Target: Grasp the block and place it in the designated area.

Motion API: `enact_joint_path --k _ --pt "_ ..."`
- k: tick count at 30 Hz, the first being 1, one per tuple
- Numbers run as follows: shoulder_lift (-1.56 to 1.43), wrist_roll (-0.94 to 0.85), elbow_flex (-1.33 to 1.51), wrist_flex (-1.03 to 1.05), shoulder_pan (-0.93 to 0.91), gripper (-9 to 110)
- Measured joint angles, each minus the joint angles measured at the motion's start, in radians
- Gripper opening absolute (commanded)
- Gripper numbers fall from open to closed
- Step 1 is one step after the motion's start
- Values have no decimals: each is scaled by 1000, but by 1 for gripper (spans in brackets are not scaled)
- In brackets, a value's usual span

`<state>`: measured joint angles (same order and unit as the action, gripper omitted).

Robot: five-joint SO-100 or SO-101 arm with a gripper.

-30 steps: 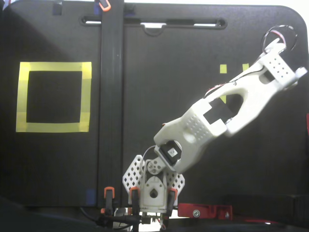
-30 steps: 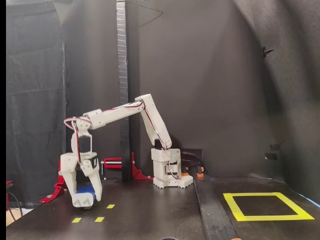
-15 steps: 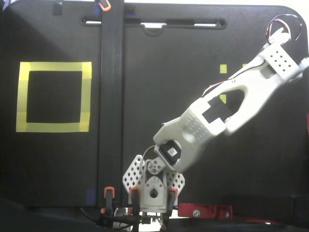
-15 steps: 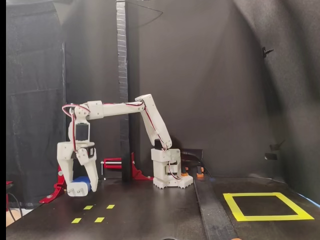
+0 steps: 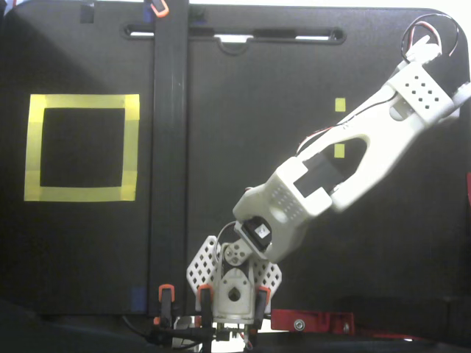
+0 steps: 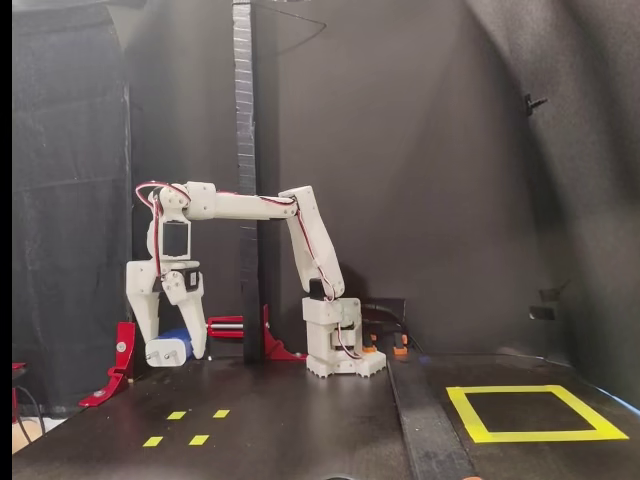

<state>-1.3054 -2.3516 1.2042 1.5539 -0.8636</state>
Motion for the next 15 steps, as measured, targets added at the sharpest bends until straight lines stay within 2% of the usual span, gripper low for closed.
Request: enact_joint_path --k 15 --pt "-2 124 0 -3 72 17"
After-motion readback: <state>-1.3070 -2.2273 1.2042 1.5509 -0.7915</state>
